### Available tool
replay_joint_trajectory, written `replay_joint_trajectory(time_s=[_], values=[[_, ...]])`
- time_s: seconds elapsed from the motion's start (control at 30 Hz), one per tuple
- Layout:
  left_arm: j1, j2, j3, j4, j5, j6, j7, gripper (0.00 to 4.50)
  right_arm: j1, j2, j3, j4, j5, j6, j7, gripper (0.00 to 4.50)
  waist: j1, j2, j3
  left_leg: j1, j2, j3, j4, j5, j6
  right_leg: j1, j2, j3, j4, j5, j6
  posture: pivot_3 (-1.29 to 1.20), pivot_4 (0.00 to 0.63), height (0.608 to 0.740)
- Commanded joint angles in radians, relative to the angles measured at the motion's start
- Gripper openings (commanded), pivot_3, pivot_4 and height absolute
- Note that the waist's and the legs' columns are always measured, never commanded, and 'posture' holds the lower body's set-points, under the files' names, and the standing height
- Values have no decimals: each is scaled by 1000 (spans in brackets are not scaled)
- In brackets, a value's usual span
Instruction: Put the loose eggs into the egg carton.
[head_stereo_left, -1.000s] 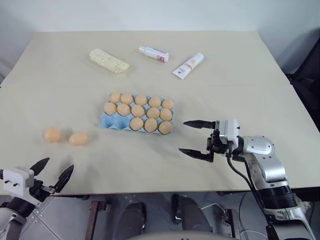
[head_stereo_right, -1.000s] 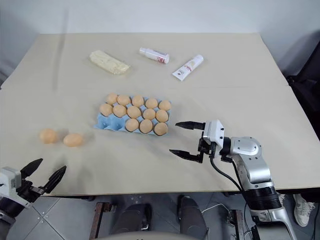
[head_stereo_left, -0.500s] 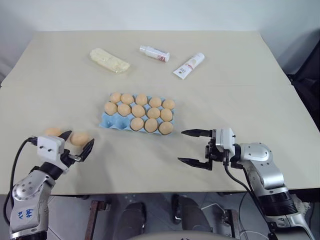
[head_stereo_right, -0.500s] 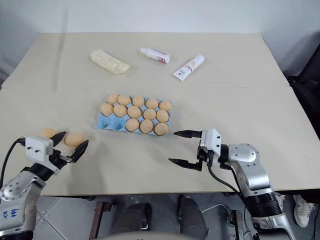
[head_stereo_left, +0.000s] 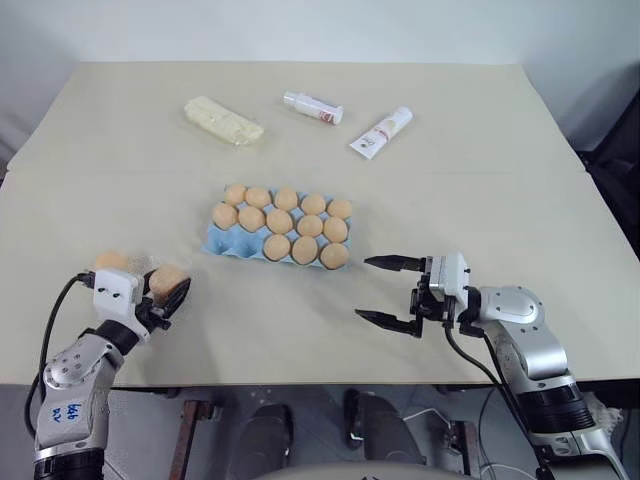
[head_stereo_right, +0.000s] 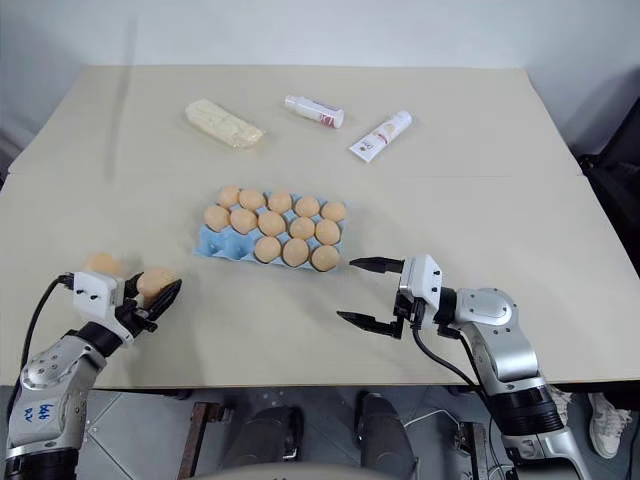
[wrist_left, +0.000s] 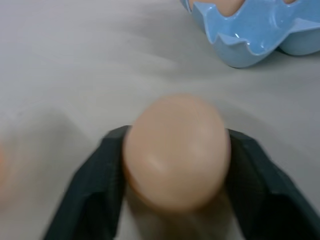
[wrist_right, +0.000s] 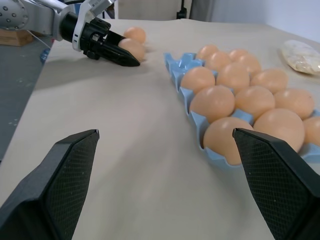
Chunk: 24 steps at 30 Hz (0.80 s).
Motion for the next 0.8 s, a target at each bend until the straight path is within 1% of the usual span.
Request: replay_joint_trajectory(time_s=[0.03,0.1,0.2,0.33,0.43,0.53,0.63,0.77,0.8], values=[[-26,0,37,-27,-38,-85,-25,2689,9,4,3,-30,3,-15,-8,4500,0,0,0,0,0,0,0,0,0,0,0,0,0,0,0,0,150,740],[-39,11,29,-56,-57,-111,-62,2689,11,3,3,-28,0,-18,-10,4500,1,0,0,0,0,0,0,0,0,0,0,0,0,0,0,0,150,740],[-114,36,-28,-86,-71,-79,-106,2689,14,1,1,-25,-6,-20,-17,4500,2,0,0,0,0,0,0,0,0,0,0,0,0,0,0,0,150,740],[-247,53,-146,-28,-20,-48,-152,2689,14,3,-1,-25,-17,-26,-33,4500,5,0,0,0,-1,0,2,1,0,1,0,-1,1,0,0,0,150,740],[-344,27,-220,34,4,-35,-158,2689,18,9,-6,-30,-25,-32,-56,4500,3,0,0,0,-1,0,2,1,0,1,0,0,1,1,1,0,150,740],[-385,11,-261,85,18,-35,-169,2689,23,12,-7,-38,-27,-35,-76,4500,-3,0,0,0,-1,1,1,1,0,0,2,0,1,1,2,0,150,740],[-387,5,-277,112,13,-33,-188,3268,43,9,-6,-71,-24,-29,-96,4500,-2,0,0,0,0,2,1,1,0,0,3,1,1,1,2,0,150,740],[-364,12,-247,104,23,-70,-170,4472,68,6,-9,-105,-17,-20,-116,4500,2,0,0,0,-1,2,3,1,0,0,2,1,2,1,2,0,150,740],[-351,16,-216,88,6,-77,-163,4472,74,5,-8,-112,-14,-17,-119,4500,2,0,0,0,-1,2,4,1,0,1,2,1,3,1,2,0,150,740]])
